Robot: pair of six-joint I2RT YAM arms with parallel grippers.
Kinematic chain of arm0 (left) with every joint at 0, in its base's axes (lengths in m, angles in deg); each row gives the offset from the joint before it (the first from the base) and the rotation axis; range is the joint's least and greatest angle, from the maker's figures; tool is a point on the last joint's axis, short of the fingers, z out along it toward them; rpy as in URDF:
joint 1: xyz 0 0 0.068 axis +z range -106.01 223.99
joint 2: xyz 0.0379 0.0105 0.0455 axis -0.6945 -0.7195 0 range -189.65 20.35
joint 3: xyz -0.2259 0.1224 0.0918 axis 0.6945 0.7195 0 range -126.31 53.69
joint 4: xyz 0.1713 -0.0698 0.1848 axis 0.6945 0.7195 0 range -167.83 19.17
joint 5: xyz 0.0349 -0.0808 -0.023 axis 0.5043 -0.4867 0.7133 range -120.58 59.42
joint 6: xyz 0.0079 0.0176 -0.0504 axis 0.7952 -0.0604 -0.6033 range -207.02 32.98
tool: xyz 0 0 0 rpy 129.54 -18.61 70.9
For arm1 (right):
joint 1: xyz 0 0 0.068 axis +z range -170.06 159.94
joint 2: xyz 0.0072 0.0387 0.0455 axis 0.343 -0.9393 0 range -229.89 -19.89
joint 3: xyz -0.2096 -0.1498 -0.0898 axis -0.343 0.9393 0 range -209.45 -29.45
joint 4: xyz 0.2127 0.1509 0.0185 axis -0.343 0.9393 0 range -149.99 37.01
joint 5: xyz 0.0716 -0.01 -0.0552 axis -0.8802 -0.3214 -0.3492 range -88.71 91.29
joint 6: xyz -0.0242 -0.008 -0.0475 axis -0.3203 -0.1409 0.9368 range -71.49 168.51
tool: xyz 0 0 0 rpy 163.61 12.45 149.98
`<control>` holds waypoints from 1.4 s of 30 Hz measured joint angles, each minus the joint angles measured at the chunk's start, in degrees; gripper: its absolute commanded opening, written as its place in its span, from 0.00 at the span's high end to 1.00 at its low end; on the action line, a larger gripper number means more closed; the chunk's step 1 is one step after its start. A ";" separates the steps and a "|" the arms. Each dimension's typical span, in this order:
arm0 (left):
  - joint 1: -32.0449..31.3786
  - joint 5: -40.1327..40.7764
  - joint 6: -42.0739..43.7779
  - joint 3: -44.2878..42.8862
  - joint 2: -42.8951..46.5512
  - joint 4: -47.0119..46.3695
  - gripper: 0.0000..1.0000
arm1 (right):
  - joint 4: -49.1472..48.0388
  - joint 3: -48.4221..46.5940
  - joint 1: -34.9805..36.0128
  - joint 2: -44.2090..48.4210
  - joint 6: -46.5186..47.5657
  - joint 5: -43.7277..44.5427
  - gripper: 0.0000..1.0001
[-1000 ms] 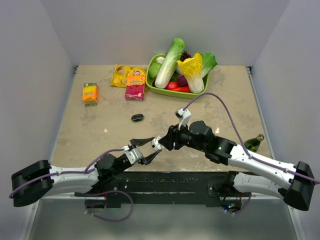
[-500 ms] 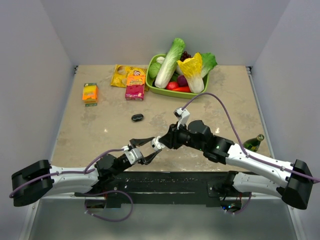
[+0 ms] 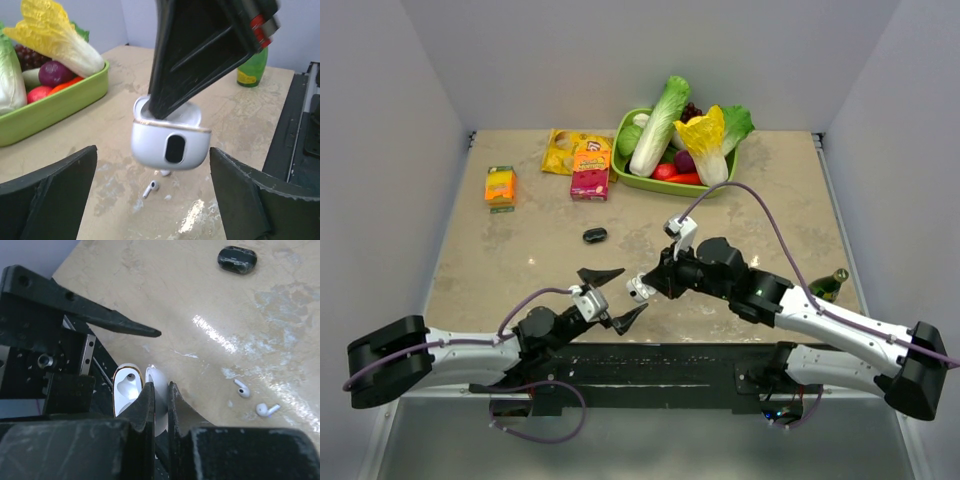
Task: Insert the wireless bluetooth earbuds into the charging case
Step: Adjust the charging case.
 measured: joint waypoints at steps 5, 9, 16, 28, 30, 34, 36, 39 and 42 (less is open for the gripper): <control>0.20 3.08 -2.36 -0.37 -1.57 2.56 0.00 | 4.48 -2.40 0.42 2.67 6.47 -0.24 1.00; 0.20 4.66 -4.33 -1.53 -1.86 4.57 0.00 | 7.21 -3.61 0.79 4.20 9.90 -0.22 1.00; 1.25 -4.66 -10.49 -3.32 3.08 9.35 0.09 | 9.99 -3.78 3.43 9.07 17.20 2.95 1.00; 9.14 -31.41 -21.53 -3.32 3.56 6.69 0.30 | 18.53 -11.10 7.52 5.90 27.69 1.33 1.00; 9.70 -34.01 -22.62 -3.78 1.68 6.58 0.32 | 19.17 -11.10 7.85 5.73 28.13 1.05 1.00; 9.97 -36.61 -23.78 -5.18 -0.52 6.40 0.35 | 19.78 -11.10 8.35 5.68 28.55 0.61 1.00; 10.08 -37.16 -24.11 -5.99 -1.31 5.99 0.36 | 19.85 -11.10 8.57 5.64 28.65 0.00 1.00; 10.08 -37.48 -24.28 -6.78 -1.88 5.25 0.40 | 19.91 -11.10 8.74 5.29 28.70 -0.61 1.00; 10.14 -37.53 -24.26 -7.28 -1.99 5.05 0.43 | 19.96 -11.08 8.96 4.72 28.68 -1.25 1.00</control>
